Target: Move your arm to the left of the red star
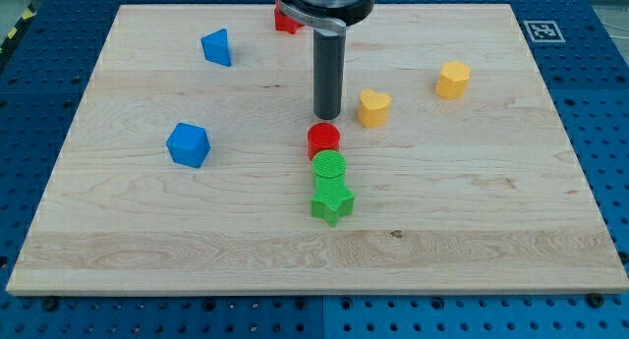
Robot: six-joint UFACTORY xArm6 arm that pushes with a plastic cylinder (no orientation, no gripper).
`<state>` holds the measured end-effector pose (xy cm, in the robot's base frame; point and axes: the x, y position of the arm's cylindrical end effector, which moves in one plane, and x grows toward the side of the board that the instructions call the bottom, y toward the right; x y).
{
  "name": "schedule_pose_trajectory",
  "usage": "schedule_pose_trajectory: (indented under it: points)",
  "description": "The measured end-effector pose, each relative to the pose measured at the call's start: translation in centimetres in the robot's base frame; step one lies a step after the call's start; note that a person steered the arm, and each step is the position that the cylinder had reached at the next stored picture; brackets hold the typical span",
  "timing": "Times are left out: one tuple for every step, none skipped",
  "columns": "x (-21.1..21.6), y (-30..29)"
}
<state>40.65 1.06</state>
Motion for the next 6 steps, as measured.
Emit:
schedule_pose_trajectory:
  points:
    - [0.0,0.0]
    - [-0.7,0.0]
    - [-1.7,0.0]
    - [-3.7,0.0]
    - [-5.2,-1.4]
    - [-6.8,-4.7]
